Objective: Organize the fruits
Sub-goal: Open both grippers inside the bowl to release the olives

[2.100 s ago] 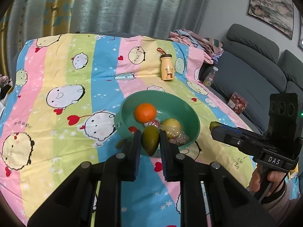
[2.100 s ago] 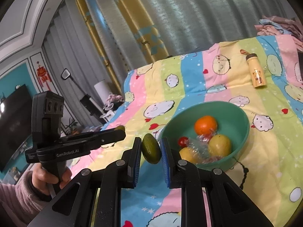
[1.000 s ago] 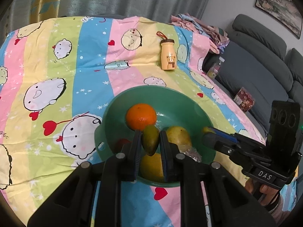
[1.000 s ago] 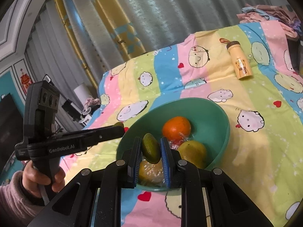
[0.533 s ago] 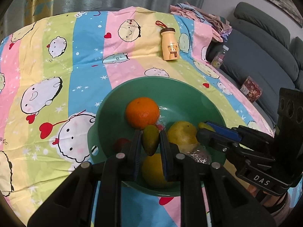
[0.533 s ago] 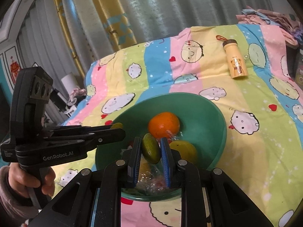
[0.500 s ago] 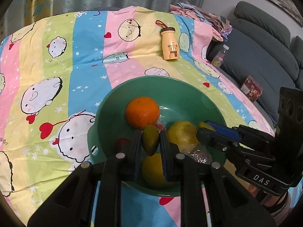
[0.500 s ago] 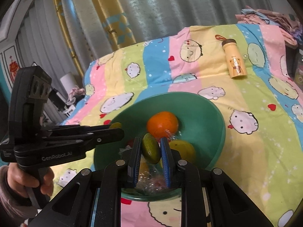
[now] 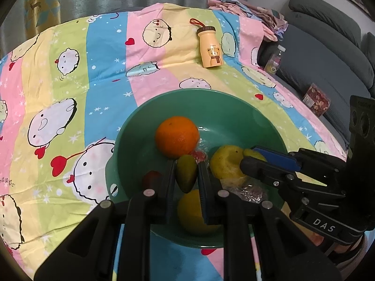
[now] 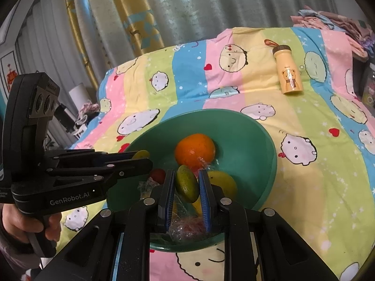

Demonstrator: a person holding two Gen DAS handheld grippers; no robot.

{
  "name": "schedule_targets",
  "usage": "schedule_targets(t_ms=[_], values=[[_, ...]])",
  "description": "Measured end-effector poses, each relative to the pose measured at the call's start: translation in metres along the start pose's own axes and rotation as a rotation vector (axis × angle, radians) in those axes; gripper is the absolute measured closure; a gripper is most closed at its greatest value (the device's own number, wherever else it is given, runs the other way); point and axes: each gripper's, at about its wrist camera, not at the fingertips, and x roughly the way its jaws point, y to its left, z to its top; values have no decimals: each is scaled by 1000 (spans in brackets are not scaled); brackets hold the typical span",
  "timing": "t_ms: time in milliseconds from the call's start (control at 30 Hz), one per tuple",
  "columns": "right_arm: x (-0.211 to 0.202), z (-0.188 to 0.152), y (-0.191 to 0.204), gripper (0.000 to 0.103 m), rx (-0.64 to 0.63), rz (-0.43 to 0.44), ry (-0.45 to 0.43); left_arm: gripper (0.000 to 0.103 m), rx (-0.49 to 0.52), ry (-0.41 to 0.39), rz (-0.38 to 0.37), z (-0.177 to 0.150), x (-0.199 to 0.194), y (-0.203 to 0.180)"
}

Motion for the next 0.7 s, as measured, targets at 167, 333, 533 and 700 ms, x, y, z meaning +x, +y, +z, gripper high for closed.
schedule_targets(t_ms=[167, 333, 533, 700], values=[[1, 0, 1, 81, -3, -1, 6, 84, 8, 12, 10, 1, 2, -1], [1, 0, 2, 81, -8, -8, 7, 84, 16, 19, 16, 2, 3, -2], [5, 5, 5, 81, -30, -20, 11, 84, 23, 31, 25, 4, 5, -3], [9, 8, 6, 81, -35, -21, 23, 84, 38, 38, 36, 5, 6, -5]])
